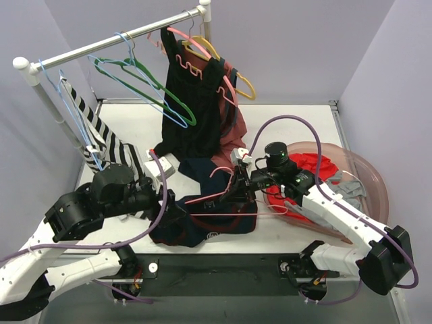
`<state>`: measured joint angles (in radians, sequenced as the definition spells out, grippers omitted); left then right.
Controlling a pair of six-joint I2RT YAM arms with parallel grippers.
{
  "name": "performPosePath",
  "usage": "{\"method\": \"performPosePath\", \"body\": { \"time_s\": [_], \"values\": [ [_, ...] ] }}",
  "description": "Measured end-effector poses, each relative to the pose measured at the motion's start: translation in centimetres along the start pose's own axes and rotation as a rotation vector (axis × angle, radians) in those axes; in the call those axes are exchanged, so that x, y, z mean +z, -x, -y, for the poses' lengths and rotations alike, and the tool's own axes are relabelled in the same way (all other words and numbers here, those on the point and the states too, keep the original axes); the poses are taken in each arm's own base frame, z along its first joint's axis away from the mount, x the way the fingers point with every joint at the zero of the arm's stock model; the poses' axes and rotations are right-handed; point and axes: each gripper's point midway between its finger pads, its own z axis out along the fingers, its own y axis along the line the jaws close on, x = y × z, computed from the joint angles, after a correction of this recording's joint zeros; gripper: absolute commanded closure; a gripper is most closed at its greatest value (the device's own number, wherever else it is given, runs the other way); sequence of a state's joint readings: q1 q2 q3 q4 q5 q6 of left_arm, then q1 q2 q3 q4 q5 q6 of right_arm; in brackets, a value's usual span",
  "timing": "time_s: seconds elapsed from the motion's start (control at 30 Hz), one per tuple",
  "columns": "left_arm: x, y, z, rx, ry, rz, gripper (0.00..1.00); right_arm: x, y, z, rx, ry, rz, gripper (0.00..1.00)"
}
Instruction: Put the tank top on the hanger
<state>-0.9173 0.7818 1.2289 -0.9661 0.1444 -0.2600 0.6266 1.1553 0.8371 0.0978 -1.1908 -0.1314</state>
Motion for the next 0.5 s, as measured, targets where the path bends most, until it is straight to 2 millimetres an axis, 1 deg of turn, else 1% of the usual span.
{"method": "performPosePath", "body": {
  "time_s": [0.03,0.2,0.33,0.4,0.5],
  "values": [
    [0.0,-0.1,-0.1,0.044,-0.002,-0.014,0.21,-0.1,-0.1,0.0,-0.008,0.000,-0.002,1.00],
    [0.4,-1.8,-0.4,0.251,-0.058,-0.102,0.23,-0.6,-0.4,-0.3,-0.056,0.010,-0.022,1.00],
    [1.6,-3.4,-0.9,0.373,-0.104,-0.165,0.25,-0.7,-0.2,-0.5,-0.092,0.024,-0.028,1.00],
    [2.3,-4.4,-1.4,0.421,-0.108,-0.201,0.29,-0.7,-0.1,-0.6,-0.098,0.029,-0.027,1.00],
    [3.5,-6.0,-2.5,0.486,-0.115,-0.269,0.33,-0.7,-0.1,-0.6,-0.100,0.031,-0.026,1.00]
  ]
}}
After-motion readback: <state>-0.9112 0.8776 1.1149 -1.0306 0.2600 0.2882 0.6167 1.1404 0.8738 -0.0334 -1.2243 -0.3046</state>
